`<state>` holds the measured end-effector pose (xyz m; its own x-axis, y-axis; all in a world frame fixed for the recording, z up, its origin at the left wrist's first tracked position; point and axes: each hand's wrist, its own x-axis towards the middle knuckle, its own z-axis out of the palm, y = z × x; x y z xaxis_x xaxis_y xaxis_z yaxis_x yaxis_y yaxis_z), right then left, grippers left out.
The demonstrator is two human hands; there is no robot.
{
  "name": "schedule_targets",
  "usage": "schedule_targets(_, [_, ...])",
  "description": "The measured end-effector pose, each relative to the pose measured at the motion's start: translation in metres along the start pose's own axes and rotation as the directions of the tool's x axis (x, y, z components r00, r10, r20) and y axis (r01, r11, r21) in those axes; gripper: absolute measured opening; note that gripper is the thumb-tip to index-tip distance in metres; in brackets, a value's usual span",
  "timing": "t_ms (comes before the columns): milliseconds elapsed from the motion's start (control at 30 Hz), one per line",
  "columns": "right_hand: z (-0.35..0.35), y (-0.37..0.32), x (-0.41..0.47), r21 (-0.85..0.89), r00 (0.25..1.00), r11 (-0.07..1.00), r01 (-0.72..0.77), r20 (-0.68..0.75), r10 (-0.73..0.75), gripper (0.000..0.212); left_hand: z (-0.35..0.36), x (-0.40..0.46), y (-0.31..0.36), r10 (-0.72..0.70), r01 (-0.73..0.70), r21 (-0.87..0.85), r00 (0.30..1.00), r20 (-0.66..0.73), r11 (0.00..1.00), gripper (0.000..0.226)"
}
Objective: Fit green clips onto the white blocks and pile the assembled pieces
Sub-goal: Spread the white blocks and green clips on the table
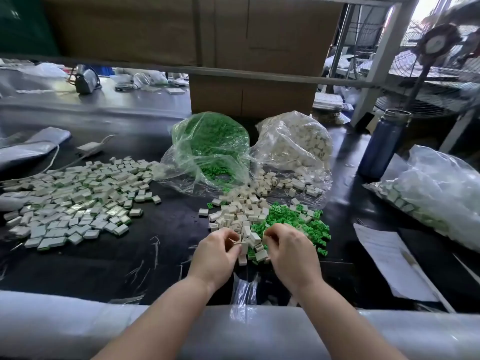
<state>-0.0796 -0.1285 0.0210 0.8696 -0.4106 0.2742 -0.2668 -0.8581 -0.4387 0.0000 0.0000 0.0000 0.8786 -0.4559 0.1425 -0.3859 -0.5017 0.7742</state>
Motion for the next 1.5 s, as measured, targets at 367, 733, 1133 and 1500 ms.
schedule_targets(367, [0.022, 0.015, 0.004, 0.050, 0.959, 0.998, -0.029, -0.280, 0.042, 0.021, 0.020, 0.003, -0.002, 0.065, -0.082, -0.061, 0.968, -0.244, 0.995, 0.013])
schedule_targets(733, [0.025, 0.022, -0.001, -0.017, 0.972, 0.995, -0.094, -0.216, 0.089, 0.031, 0.019, -0.001, -0.001, 0.140, -0.144, -0.004, 0.969, -0.205, 0.990, 0.015])
schedule_targets(1133, [0.019, 0.021, -0.006, -0.016, 0.969, 0.992, -0.123, -0.219, 0.117, 0.022, 0.013, -0.010, 0.003, 0.177, -0.172, 0.059, 0.980, -0.086, 0.983, 0.030])
schedule_targets(1500, [0.018, 0.016, -0.010, -0.038, 0.986, 0.997, -0.074, -0.150, 0.068, 0.018, 0.013, -0.010, 0.001, 0.197, -0.197, 0.016, 0.978, -0.073, 0.980, 0.029])
